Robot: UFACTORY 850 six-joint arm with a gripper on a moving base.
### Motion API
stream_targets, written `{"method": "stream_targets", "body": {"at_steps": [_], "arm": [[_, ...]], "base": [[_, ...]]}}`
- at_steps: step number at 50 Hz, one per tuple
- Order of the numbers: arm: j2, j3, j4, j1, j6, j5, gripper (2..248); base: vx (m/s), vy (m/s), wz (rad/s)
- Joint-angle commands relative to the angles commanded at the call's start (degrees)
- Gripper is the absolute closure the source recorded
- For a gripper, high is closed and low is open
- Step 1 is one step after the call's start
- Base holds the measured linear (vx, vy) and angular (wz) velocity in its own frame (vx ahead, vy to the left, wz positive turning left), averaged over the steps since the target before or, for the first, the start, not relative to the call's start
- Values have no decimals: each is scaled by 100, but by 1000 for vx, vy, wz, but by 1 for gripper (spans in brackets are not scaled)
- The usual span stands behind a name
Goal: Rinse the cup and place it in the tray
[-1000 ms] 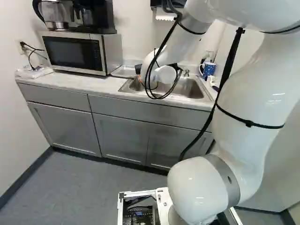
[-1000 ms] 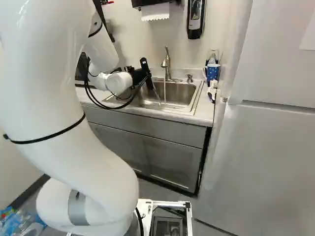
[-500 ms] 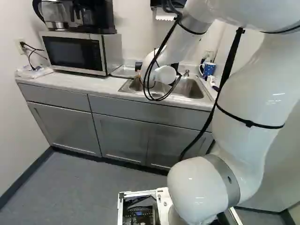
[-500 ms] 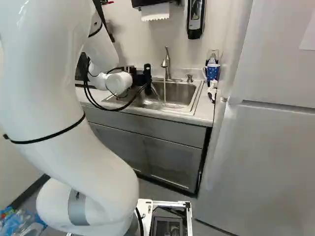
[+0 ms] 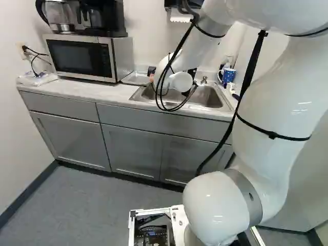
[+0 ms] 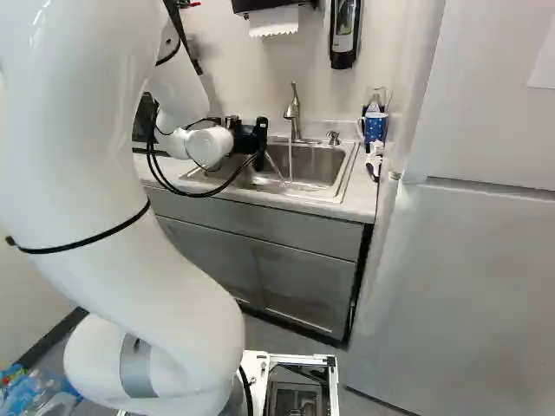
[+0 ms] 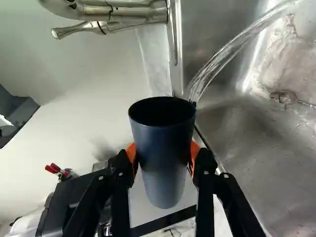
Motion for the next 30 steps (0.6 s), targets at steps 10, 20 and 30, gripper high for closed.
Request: {"method": "stream_targets", "body": {"at_steps": [10, 20, 30], "arm": [[0, 0, 0, 0, 282, 0, 129], [0, 0, 0, 0, 850, 0, 129], [0, 0, 0, 0, 909, 0, 129]], "base": [[0, 0, 0], [0, 0, 0], [0, 0, 0]]}}
